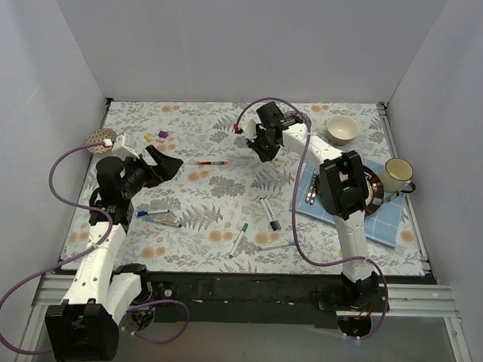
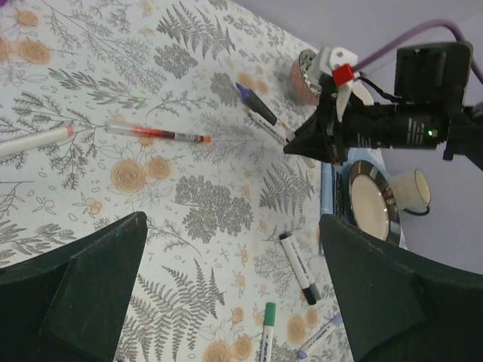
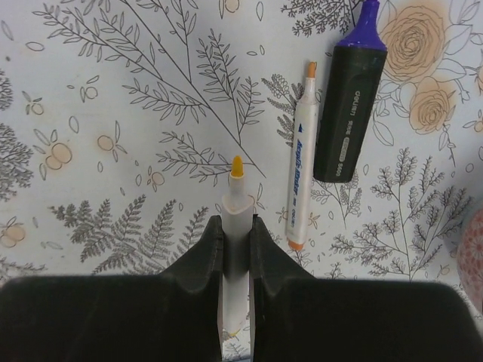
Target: Open the pen caps
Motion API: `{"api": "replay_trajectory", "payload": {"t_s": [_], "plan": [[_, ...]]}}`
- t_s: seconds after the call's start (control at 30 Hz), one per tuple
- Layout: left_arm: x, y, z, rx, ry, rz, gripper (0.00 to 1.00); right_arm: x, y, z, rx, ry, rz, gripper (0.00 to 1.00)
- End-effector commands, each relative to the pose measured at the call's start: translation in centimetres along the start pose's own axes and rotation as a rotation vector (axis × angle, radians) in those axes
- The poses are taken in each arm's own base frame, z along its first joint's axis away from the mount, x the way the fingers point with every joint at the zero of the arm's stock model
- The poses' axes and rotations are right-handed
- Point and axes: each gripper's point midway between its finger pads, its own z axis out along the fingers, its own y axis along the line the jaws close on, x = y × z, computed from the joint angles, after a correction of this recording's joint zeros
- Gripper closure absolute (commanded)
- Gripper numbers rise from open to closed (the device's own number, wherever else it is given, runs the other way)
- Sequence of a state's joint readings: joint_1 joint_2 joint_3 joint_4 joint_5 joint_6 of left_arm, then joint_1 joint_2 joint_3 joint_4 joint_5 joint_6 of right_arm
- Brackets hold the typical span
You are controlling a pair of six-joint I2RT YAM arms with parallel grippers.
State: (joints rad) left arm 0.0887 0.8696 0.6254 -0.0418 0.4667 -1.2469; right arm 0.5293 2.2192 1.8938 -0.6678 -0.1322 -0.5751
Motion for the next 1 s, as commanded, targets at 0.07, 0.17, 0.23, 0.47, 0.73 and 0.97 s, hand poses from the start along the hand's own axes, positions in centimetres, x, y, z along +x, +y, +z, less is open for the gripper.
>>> {"api": "replay_trajectory", "payload": {"t_s": [0.07,0.17,0.23,0.47,0.73,0.97], "plan": [[0.5,-0.3,-0.7,-0.022,0.004,0.097,0.02,-1.4,-1.8,1.1,0.096,0.054,-0.083,0.88],[0.3,-0.6,-0.9,-0.015,-0.006,0.104,0.02,-0.8,-2.8,1.9,0.145,0.096,-0.092,0.81],[0.2,-0.7,-1.0,-0.014,-0.012,0.107,0.02,-1.0,-3.4,2.2,0.18,0.104,-0.1,0.73],[-0.2,-1.2,-1.4,-0.001,-0.031,0.115,0.02,-2.4,-4.5,-0.6,0.256,0.072,-0.098,0.59],[-0.4,-1.7,-1.7,0.012,-0.042,0.123,0.02,-3.7,3.0,-6.4,-0.023,-0.104,-0.06,0.59],[-0.9,-1.4,-2.1,-0.013,-0.075,0.135,0.02,-2.5,12.9,-9.9,-0.397,-0.288,-0.137,0.58]]}}
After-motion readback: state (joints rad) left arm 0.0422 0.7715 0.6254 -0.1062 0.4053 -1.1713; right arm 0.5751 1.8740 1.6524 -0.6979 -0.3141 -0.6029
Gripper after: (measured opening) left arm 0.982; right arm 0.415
